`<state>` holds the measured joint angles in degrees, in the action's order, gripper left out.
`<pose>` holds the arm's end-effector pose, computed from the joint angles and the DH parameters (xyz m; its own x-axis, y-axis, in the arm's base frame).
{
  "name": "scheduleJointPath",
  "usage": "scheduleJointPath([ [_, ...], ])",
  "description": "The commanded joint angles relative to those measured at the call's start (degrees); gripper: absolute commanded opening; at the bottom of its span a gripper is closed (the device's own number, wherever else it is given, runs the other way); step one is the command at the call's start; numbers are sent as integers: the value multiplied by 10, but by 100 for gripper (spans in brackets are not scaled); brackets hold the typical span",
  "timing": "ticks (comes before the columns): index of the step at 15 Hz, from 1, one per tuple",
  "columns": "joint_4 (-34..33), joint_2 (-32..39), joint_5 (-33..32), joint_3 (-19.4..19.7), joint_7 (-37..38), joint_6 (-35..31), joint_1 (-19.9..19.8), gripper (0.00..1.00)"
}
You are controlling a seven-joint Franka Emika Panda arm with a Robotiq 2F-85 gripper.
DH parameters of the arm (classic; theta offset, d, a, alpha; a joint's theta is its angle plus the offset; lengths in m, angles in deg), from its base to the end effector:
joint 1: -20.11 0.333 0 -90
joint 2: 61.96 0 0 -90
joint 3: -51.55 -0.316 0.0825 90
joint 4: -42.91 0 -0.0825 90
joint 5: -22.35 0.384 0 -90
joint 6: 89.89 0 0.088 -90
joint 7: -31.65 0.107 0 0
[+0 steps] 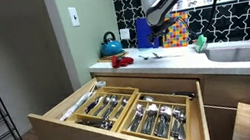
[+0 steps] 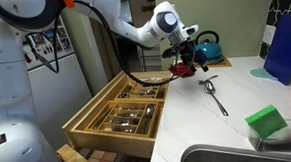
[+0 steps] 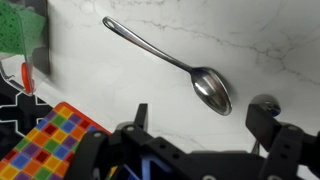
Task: Put the big silver spoon in the drawer
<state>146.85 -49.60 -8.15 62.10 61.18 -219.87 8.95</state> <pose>0.5935 -0.2424 0.4505 0.8105 -0.4548 0.3692 -0.5750 -0.7380 0.3531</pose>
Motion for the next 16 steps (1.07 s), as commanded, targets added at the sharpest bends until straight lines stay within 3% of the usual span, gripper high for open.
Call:
scheduleJointPath([
  [1, -20, 39, 0, 21, 5, -45, 15, 100],
  [6, -47, 93, 2, 41, 4, -84, 26, 100],
  [12, -85, 144, 26, 53, 3, -87, 36, 100],
  [15, -101, 165, 32, 61, 5, -86, 40, 92],
  [16, -105, 170, 34, 63, 6, -87, 42, 84],
])
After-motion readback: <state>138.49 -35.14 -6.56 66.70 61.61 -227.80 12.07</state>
